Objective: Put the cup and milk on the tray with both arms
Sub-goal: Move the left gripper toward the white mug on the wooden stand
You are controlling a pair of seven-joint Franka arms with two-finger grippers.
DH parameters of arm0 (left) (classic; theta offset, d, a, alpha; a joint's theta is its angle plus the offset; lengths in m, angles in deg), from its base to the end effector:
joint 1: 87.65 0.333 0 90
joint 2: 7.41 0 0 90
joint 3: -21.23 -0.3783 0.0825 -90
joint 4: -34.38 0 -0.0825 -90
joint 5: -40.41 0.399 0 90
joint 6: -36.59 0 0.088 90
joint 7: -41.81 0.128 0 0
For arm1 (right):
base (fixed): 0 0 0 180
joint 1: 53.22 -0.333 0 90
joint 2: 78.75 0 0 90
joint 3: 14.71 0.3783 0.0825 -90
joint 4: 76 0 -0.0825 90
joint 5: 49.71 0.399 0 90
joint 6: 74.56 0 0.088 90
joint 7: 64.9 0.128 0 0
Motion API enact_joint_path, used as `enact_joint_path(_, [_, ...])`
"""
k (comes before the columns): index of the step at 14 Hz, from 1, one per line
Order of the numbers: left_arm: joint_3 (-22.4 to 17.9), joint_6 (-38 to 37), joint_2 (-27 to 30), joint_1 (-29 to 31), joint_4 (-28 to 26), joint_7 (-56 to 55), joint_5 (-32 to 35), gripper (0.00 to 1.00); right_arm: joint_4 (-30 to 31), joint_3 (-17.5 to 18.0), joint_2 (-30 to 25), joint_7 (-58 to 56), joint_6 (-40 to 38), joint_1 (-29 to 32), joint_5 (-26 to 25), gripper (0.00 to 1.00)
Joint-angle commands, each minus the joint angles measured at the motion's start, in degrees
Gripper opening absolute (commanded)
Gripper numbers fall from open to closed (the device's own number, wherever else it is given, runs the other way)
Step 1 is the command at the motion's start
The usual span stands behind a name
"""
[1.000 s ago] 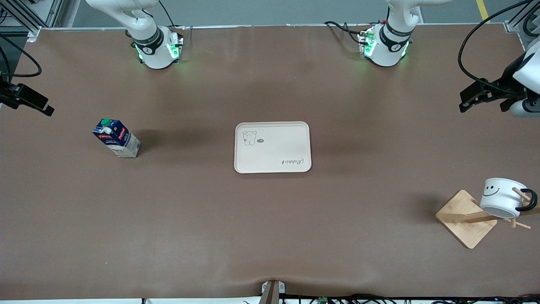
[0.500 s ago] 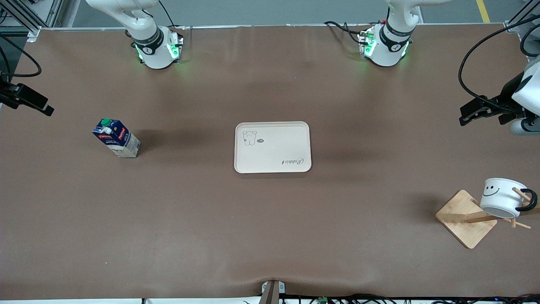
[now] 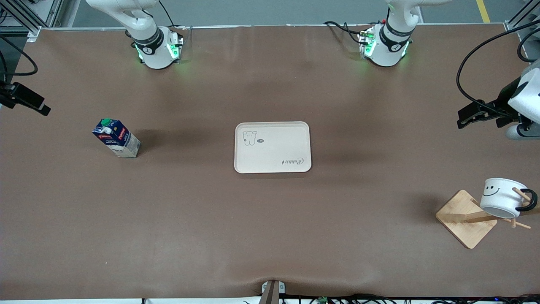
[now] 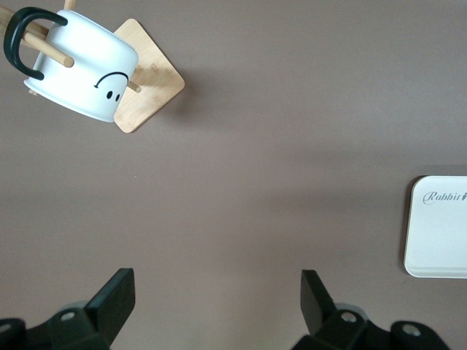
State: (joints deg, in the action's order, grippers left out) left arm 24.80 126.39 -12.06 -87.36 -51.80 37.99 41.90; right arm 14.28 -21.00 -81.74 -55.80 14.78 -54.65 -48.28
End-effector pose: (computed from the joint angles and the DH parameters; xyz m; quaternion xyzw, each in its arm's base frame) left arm 0.5980 -0.0292 0.6506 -0.9999 -0.0047 0.0082 0.0110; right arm 0.5481 -0.0453 0.6915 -0.9924 0.1211 -0.0172 0.0160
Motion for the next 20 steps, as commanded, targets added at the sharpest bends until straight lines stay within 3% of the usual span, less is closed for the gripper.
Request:
enact_joint_path(1, [0.21, -0.06, -0.8, 0.67, 1.19, 0.66, -1.32, 1.0, -0.72, 0.14, -0.43, -0.31, -0.13, 0.46, 0.24, 1.0])
enact_joint_path(6, [0.21, 3.08, -1.59, 2.87, 0.14, 0.48, -1.85, 1.0, -0.81, 0.14, -0.35, -0.31, -0.04, 0.37, 0.24, 1.0])
enact_joint_path(12, [0.29, 14.52, -2.81, 6.65, -8.04, 0.66, -6.33, 1.0, -0.72, 0.14, -0.35, -0.31, -0.04, 0.37, 0.24, 1.0])
enact_joint_path(20, [0.29, 14.26, -6.07, 7.96, -4.89, 5.14, -5.45, 1.0, -0.72, 0.14, -0.35, -0.22, -0.39, 0.2, 0.24, 1.0])
